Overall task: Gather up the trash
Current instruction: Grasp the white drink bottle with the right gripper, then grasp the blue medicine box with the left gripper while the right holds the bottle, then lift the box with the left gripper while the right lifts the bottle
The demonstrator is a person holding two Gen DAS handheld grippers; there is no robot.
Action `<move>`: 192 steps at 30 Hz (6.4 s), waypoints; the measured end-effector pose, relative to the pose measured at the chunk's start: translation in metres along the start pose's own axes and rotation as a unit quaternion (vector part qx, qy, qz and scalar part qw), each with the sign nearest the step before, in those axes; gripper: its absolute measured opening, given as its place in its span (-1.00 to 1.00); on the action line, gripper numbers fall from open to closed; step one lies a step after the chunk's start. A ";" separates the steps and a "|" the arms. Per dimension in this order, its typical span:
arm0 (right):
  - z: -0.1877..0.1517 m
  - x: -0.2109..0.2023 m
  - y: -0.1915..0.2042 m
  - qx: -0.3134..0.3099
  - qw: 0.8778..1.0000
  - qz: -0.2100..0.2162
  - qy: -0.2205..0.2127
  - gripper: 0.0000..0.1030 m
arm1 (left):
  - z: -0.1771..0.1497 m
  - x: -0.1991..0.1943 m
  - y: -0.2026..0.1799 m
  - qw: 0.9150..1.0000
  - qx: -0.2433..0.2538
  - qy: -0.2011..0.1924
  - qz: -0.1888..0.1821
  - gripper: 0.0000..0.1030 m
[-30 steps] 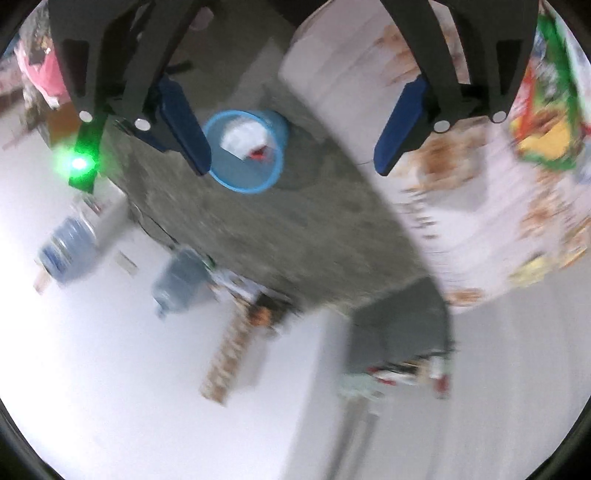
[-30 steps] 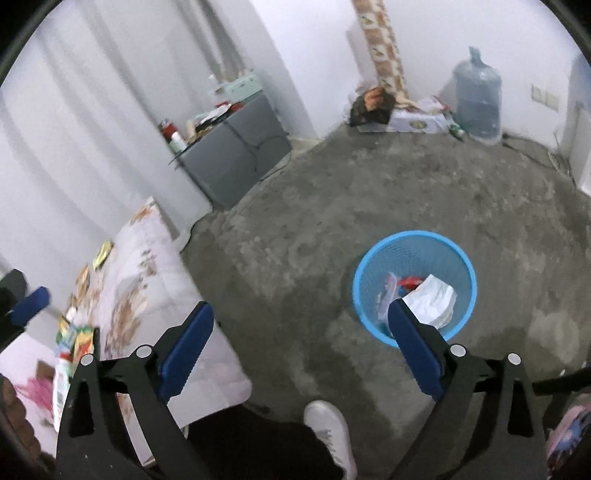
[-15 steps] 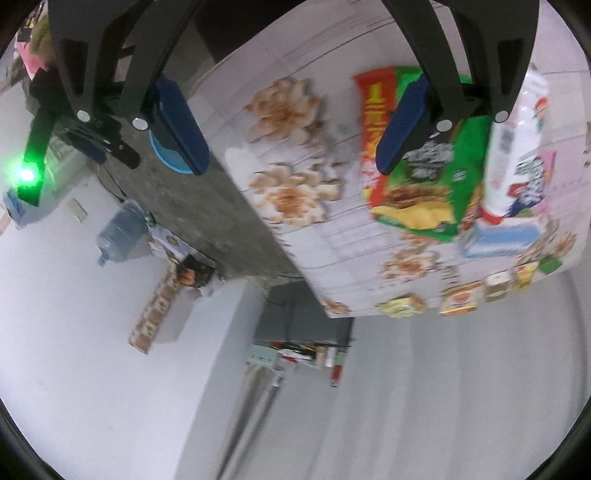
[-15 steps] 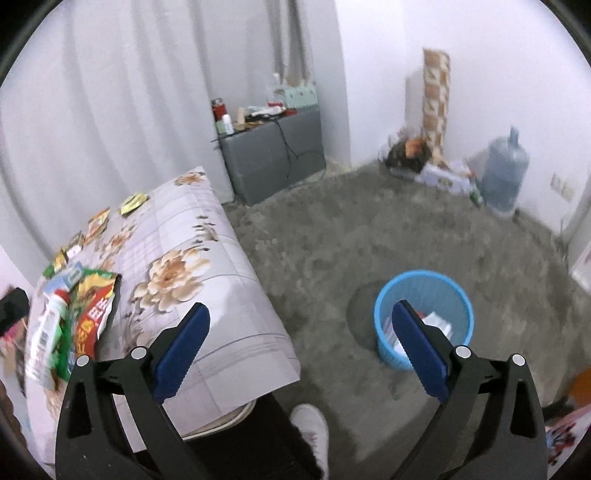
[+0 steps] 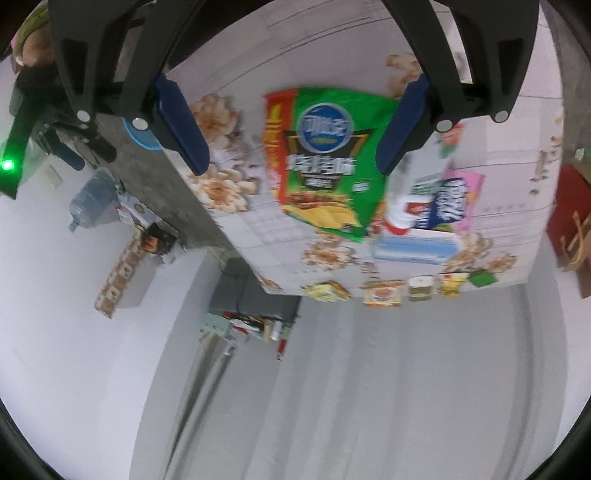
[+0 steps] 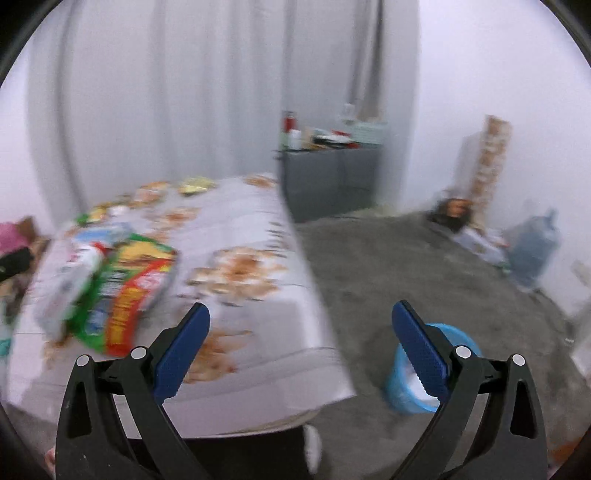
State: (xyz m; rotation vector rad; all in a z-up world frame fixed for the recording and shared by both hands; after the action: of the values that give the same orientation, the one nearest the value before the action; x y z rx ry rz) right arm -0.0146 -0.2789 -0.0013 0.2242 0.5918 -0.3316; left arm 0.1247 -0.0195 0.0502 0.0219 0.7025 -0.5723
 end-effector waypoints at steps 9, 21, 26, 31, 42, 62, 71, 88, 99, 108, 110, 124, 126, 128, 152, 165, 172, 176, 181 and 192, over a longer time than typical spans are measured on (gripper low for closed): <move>0.003 -0.002 0.024 0.019 0.998 0.064 -0.016 0.84 | -0.026 -0.014 0.049 0.999 -0.018 -0.008 0.028 0.73; 0.004 0.005 0.048 0.055 0.987 0.147 0.029 0.84 | -0.033 -0.013 0.084 0.998 -0.050 -0.013 0.043 0.73; 0.011 0.015 0.070 0.062 0.976 0.204 0.054 0.71 | -0.034 -0.014 0.096 0.997 -0.063 -0.014 0.035 0.73; 0.024 0.031 0.108 0.064 0.951 0.286 0.097 0.61 | -0.035 -0.013 0.108 0.997 -0.071 -0.018 0.030 0.73; 0.046 0.096 0.216 0.083 0.873 0.417 0.240 0.56 | -0.033 -0.004 0.129 0.995 -0.101 -0.019 -0.009 0.67; -0.002 0.196 0.279 0.118 0.845 0.345 0.391 0.28 | -0.039 0.056 0.146 0.980 -0.147 0.050 -0.122 -0.12; -0.007 0.199 0.269 0.148 0.830 0.362 0.397 0.10 | -0.034 0.048 0.134 0.982 -0.118 0.049 -0.137 -0.14; 0.029 0.138 0.195 0.181 0.840 0.405 0.313 0.09 | 0.057 0.095 0.176 0.972 -0.175 0.099 -0.122 0.26; 0.031 0.133 0.128 0.232 0.850 0.387 0.272 0.08 | 0.071 0.204 0.196 0.897 -0.379 0.195 -0.113 0.38; 0.026 0.132 0.114 0.250 0.840 0.400 0.270 0.08 | 0.057 0.229 0.211 0.870 -0.456 0.180 -0.062 0.36; 0.024 0.132 0.113 0.252 0.838 0.402 0.270 0.08 | 0.057 0.228 0.211 0.871 -0.457 0.167 -0.060 0.31; 0.011 0.120 0.122 0.178 0.871 0.372 0.266 0.07 | 0.047 0.208 0.221 0.876 -0.468 0.112 -0.039 -0.22; 0.011 0.122 0.126 0.155 0.881 0.360 0.263 0.07 | 0.052 0.204 0.217 0.882 -0.457 0.104 -0.039 -0.25; 0.008 0.122 0.128 0.138 0.888 0.352 0.262 0.07 | 0.057 0.194 0.213 0.894 -0.436 0.094 -0.034 -0.28; -0.020 0.108 0.135 0.094 0.908 0.314 0.262 0.07 | -0.039 0.051 0.088 0.985 0.019 0.173 -0.011 -0.37; -0.015 0.114 0.139 0.084 0.911 0.301 0.268 0.11 | -0.043 0.065 0.089 0.987 0.011 0.160 0.010 -0.36; -0.016 0.122 0.144 0.088 0.903 0.306 0.287 0.14 | -0.043 0.067 0.084 0.987 0.022 0.156 0.009 -0.36; -0.018 0.125 0.152 0.078 0.900 0.308 0.299 0.15 | -0.043 0.067 0.083 0.987 0.023 0.156 0.010 -0.36; -0.021 0.132 0.161 0.074 0.890 0.314 0.322 0.18 | -0.043 0.067 0.077 0.987 0.037 0.155 0.025 -0.37; -0.030 0.137 0.163 0.100 0.873 0.335 0.342 0.09 | -0.047 0.067 0.074 0.988 0.049 0.140 0.052 -0.42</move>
State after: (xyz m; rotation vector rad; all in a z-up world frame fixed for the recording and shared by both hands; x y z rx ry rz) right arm 0.1366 -0.1523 -0.0867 0.7432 1.1312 0.3927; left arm 0.1752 0.0201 -0.0399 0.2324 0.9392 -0.5080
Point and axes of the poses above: each gripper's, at about its wrist camera, not at the fingertips, and x roughly the way its jaws point, y to its left, z to its top, the point moved 5 cm from there along x, roughly the way its jaws point, and after that the axes turned 4 degrees about z, right-handed, at the moved point
